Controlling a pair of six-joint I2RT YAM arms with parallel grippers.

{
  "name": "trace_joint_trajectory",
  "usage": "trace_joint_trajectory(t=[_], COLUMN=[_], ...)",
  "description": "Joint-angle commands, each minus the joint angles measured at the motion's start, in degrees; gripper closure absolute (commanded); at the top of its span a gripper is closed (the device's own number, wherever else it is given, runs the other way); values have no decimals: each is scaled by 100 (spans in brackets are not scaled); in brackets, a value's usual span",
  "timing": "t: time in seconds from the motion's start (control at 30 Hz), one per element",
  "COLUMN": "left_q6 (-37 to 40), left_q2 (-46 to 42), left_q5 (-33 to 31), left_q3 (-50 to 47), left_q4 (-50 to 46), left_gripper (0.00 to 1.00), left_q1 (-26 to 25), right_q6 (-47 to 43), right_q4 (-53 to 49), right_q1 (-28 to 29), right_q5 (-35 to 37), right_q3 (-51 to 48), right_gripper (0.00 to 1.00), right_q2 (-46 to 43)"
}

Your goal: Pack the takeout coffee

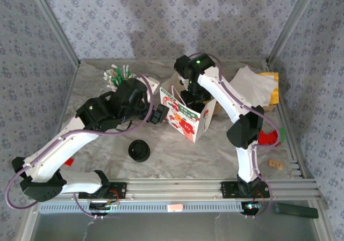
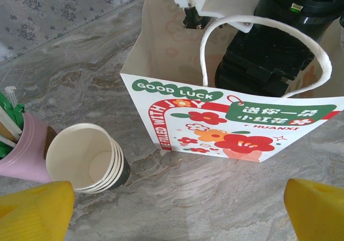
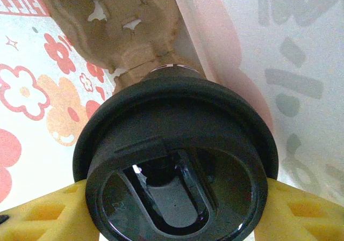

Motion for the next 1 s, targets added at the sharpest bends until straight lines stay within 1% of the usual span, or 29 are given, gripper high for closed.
trace_joint_trajectory(t=[0.0, 0.97], left_q6=[72, 65], left_q2=[-74, -74], left_q5=[35, 61], left_q3=[234, 238], left_q4=[-5, -10], left_gripper=[0, 0], left_q1=[36, 47], right_q6=[-52, -49], right_q4=[-1100, -1109], right_q1=[-30, -60], right_q5=[101, 94], right_q3=[-1, -9], right_gripper=[45, 45], right_q2=[18, -46])
